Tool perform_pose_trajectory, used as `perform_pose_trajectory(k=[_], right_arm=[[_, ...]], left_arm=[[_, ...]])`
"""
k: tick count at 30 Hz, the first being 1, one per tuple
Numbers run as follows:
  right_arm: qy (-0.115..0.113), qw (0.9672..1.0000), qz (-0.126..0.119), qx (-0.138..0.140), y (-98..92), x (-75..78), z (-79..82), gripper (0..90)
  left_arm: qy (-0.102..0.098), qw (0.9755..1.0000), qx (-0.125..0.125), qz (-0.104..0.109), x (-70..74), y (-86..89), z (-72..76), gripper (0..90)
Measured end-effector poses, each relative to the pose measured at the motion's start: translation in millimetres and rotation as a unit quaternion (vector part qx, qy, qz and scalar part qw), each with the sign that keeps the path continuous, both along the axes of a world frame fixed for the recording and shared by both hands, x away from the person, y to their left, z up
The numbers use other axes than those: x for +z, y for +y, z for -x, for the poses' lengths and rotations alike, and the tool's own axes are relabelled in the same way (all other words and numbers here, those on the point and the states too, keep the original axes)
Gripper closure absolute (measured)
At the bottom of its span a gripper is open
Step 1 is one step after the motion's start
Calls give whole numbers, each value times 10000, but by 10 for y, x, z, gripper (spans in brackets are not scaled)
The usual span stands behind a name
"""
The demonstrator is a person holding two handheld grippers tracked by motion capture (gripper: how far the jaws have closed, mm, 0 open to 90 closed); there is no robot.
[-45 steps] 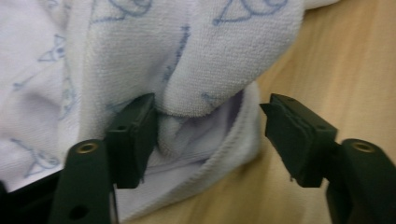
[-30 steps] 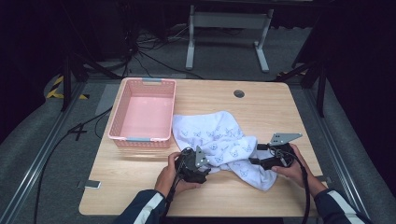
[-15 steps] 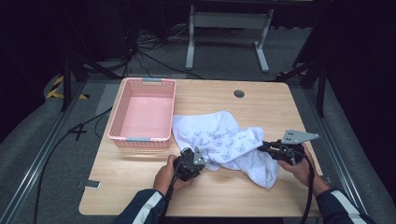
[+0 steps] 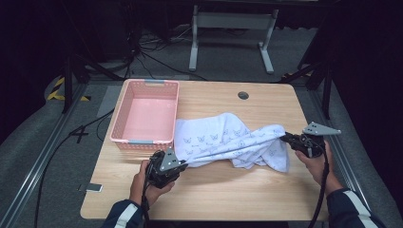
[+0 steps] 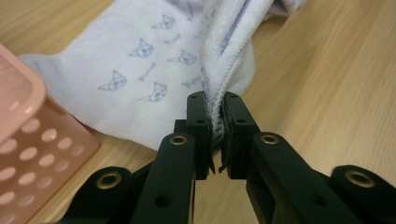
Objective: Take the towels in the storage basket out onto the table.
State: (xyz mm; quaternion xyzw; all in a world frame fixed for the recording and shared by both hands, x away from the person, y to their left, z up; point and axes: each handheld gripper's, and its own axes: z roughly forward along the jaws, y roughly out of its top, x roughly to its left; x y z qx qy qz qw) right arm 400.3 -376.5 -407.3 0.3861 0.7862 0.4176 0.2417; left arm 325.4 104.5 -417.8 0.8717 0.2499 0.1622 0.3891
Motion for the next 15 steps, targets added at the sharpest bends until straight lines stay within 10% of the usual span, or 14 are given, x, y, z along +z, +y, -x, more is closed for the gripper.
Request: perform_pose_trajectory(k=[5, 10, 11, 12, 15], right_arm=[[666, 9940, 217, 845, 44, -97, -18, 813], [918, 9821, 277, 1622, 126, -104, 88, 811], [1050, 9769, 379, 1824, 170, -121, 112, 791], [1217, 9647, 741, 2213, 286, -166, 173, 697], [1111, 9660, 865, 2170, 349, -125, 207, 563]], left_arm=[[-3, 9992, 110, -394, -102, 21, 94, 817], [320, 9990, -135, -285, -208, -26, 133, 518], [343, 9989, -205, -254, -219, -78, 160, 518], [328, 9989, -316, -121, -208, -167, 194, 425], [186, 9978, -635, 49, -169, -374, 258, 375]])
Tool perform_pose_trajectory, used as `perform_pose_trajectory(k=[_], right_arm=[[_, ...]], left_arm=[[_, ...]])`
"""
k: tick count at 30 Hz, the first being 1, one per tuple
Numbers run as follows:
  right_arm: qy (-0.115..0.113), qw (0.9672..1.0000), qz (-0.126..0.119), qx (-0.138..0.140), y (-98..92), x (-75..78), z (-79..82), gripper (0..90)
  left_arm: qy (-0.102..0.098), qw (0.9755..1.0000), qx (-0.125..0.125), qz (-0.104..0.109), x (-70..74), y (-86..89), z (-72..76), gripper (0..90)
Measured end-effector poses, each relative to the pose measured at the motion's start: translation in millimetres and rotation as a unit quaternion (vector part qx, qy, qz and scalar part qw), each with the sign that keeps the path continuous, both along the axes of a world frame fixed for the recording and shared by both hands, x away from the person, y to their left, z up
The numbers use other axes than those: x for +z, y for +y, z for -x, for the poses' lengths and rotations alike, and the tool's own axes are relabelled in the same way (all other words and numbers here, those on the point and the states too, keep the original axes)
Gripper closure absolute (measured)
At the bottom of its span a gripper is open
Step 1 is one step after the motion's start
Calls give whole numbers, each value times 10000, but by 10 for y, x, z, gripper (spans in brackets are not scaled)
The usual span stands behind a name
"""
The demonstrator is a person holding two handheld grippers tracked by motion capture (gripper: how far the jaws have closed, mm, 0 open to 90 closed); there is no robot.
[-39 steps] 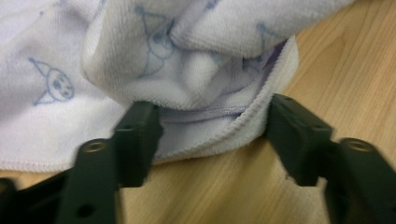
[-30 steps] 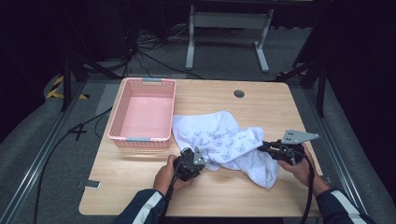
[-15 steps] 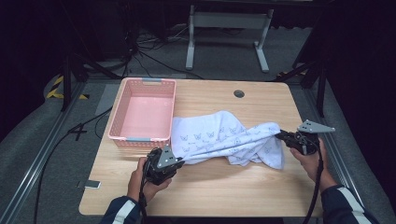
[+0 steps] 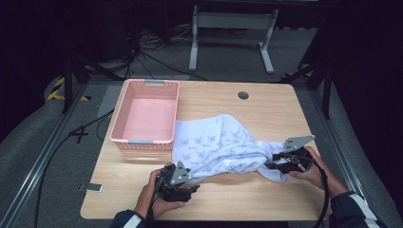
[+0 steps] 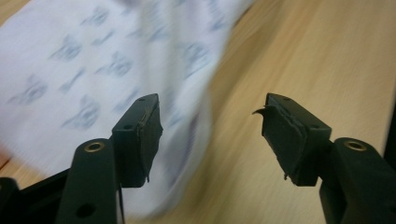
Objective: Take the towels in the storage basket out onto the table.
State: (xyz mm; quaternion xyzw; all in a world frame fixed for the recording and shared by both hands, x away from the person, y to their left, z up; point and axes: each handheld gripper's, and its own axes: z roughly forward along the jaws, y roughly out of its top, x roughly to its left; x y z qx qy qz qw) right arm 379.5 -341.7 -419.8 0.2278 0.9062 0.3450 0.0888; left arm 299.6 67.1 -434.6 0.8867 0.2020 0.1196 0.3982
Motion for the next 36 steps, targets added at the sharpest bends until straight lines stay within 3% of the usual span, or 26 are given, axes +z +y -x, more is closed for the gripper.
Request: perform_pose_trajectory(k=[1, 2, 4, 5, 6, 8, 10, 12, 13, 14, 17, 18, 19, 20, 21, 23, 29, 33, 34, 35, 36], right_arm=[[-59, 9999, -140, -57, -19, 53, -1, 535], [-59, 9999, -140, -57, -19, 53, -1, 535], [-244, 9966, -712, -333, -154, 261, -16, 482], [-353, 9955, -771, -421, -183, 318, -25, 463], [-353, 9955, -771, -421, -183, 318, -25, 463], [-455, 9933, -924, -515, -220, 412, -57, 462], [-617, 9915, -903, -698, -196, 483, -124, 449], [-756, 9913, -713, -804, -110, 521, -228, 445], [-734, 9924, -536, -832, 30, 517, -399, 443], [-734, 9924, -536, -832, 30, 517, -399, 443], [-590, 9959, -263, -631, 327, 447, -703, 436], [-408, 9979, -34, -500, 539, 362, -906, 414], [-280, 9981, 50, -543, 615, 325, -968, 416], [-280, 9981, 50, -543, 615, 325, -968, 416], [-195, 9982, 198, -534, 699, 263, -1060, 410], [87, 9962, 617, -602, 900, 61, -1285, 407], [242, 9926, 991, -661, 1040, -108, -1430, 408], [398, 9926, 938, -652, 1041, -141, -1462, 490], [425, 9927, 921, -654, 1027, -137, -1466, 575], [432, 9918, 1015, -651, 987, -130, -1466, 727], [442, 9915, 1017, -679, 960, -133, -1466, 783]], left_arm=[[-59, 9998, -163, -7, 11, -113, 30, 376], [-59, 9998, -163, -7, 11, -113, 30, 380], [-60, 9986, -522, 6, 7, -305, 50, 376], [-128, 9978, -649, -78, 1, -402, 60, 376], [-251, 9973, -673, -141, -11, -502, 52, 376], [-338, 9971, -638, -246, -36, -660, 11, 359], [-432, 9971, -567, -284, -61, -769, -78, 355], [-538, 9969, -342, -461, -95, -829, -195, 358], [-455, 9974, -143, -538, -129, -828, -291, 375], [-455, 9974, -143, -538, -129, -828, -291, 375], [-426, 9968, 228, -632, -183, -776, -408, 393], [-424, 9955, 424, -739, -202, -735, -452, 395], [-415, 9952, 520, -717, -213, -709, -484, 404], [-415, 9952, 520, -717, -213, -709, -484, 441], [-358, 9951, 564, -725, -221, -676, -521, 441], [-449, 9943, 518, -818, -240, -637, -575, 586], [-435, 9942, 395, -901, -222, -596, -605, 736], [-364, 9946, 390, -886, -166, -503, -602, 757], [-363, 9949, 378, -858, -146, -471, -602, 761], [-376, 9948, 430, -839, -106, -402, -599, 764], [-407, 9948, 444, -825, -90, -371, -601, 764]])
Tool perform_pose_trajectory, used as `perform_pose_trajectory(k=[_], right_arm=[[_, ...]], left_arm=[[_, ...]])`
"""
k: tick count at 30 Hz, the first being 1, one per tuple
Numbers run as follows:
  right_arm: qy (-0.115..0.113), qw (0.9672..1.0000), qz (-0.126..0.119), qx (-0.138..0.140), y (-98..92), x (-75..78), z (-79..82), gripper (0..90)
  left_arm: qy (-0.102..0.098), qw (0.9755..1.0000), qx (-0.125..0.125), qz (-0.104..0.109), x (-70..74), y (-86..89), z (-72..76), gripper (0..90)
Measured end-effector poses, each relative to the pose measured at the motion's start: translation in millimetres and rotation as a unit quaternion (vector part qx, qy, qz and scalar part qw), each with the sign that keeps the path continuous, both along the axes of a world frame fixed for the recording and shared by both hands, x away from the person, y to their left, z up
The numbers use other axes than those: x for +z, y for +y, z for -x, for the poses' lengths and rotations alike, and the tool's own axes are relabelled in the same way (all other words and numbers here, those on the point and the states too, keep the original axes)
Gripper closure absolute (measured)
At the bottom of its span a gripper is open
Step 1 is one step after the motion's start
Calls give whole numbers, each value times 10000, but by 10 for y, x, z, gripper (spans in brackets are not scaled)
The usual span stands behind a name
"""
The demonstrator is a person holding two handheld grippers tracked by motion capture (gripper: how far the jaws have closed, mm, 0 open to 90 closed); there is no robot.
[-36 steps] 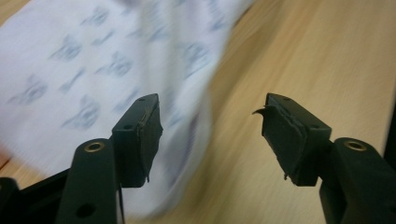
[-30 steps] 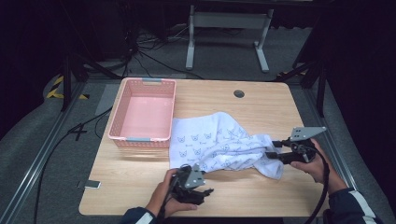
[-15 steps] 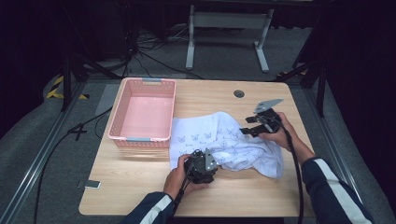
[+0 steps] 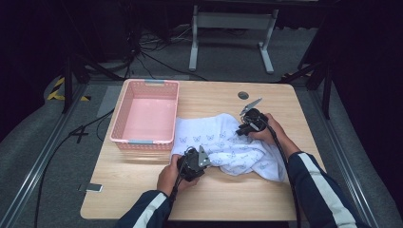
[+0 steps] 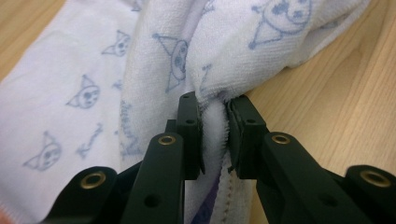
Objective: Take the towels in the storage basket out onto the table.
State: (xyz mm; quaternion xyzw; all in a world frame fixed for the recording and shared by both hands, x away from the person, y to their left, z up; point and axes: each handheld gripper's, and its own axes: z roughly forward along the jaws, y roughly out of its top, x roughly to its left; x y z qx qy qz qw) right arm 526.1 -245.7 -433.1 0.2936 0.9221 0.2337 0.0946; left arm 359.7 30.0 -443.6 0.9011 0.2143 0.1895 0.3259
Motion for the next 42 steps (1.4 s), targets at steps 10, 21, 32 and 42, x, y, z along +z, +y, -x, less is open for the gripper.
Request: perform_pose_trajectory(k=[10, 21, 32, 42], right_arm=[[-302, 9972, 1, -678, -369, -19, -19, 872], [-681, 9806, 155, -1831, -1134, -19, 37, 865], [-1099, 9803, -1294, -1010, -1283, 338, 609, 583], [-494, 9858, -1233, 1030, -685, 120, 1654, 425]], left_arm=[[-37, 9992, 382, 147, 112, 277, -10, 758], [-140, 9968, 611, 496, 257, 425, 94, 725], [125, 9995, -203, 199, 23, -173, 97, 460], [58, 9965, 736, 379, -120, -48, -214, 390]])
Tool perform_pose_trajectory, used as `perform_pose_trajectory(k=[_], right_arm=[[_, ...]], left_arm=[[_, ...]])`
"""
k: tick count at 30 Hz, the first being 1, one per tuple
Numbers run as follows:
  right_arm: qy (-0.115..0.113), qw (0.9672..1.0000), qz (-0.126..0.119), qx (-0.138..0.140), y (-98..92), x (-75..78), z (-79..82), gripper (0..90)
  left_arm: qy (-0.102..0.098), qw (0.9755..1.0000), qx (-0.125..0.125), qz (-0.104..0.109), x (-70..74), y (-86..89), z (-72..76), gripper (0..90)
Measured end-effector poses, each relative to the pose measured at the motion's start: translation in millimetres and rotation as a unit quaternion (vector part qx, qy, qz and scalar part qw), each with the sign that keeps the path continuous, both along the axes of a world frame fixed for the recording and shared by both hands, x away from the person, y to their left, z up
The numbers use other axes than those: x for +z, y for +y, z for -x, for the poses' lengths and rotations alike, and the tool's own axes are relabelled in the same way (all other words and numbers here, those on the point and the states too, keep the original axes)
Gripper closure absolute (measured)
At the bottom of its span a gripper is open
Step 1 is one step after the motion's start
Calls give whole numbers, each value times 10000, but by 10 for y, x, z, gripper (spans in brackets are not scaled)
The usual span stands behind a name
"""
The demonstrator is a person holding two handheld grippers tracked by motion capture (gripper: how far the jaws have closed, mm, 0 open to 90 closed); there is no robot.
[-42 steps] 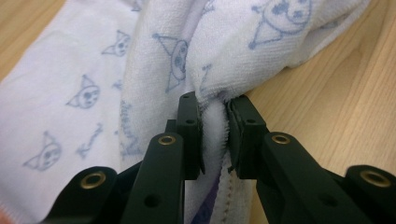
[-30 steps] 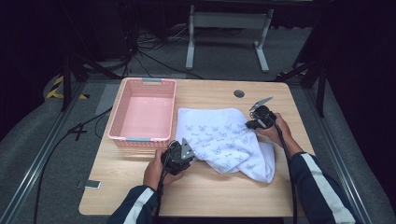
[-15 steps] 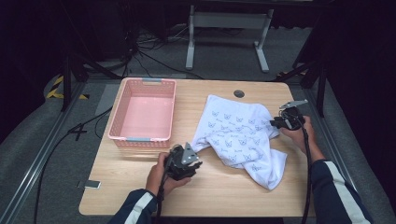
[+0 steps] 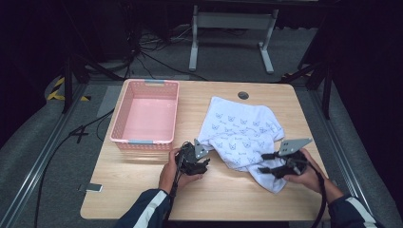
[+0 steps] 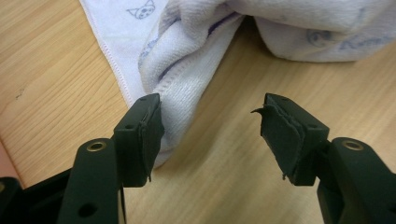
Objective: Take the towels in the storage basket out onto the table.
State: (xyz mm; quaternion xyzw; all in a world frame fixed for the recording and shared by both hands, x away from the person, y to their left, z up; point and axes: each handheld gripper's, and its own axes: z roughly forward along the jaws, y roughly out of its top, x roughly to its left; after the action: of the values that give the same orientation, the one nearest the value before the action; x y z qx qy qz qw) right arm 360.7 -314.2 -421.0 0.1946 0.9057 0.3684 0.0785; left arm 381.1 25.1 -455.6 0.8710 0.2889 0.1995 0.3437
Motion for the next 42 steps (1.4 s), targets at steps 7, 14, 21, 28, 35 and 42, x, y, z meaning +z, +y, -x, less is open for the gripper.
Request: perform_pose_trajectory(k=[7, 14, 21, 28, 35, 42], right_arm=[[35, 9989, 447, 152, 150, -199, 113, 466], [-295, 9981, 533, -118, 80, -178, 82, 855], [-595, 9982, -3, -4, 43, 127, 228, 870], [-1350, 9833, -934, -788, -311, 668, 157, 874], [-1397, 9682, -834, -1902, -607, 778, -422, 874], [-723, 9612, 17, -2663, -659, 209, -1088, 869]], left_arm=[[-71, 9998, 58, -204, -80, -110, -152, 513], [-105, 9998, 61, -168, -9, -58, -201, 821], [-357, 9992, -167, -46, 282, 106, -12, 835], [-649, 9976, 133, 184, 632, 421, 38, 835], [-488, 9981, 353, 120, 693, 367, -277, 830], [-222, 9988, 425, -81, 548, 27, -541, 628]])
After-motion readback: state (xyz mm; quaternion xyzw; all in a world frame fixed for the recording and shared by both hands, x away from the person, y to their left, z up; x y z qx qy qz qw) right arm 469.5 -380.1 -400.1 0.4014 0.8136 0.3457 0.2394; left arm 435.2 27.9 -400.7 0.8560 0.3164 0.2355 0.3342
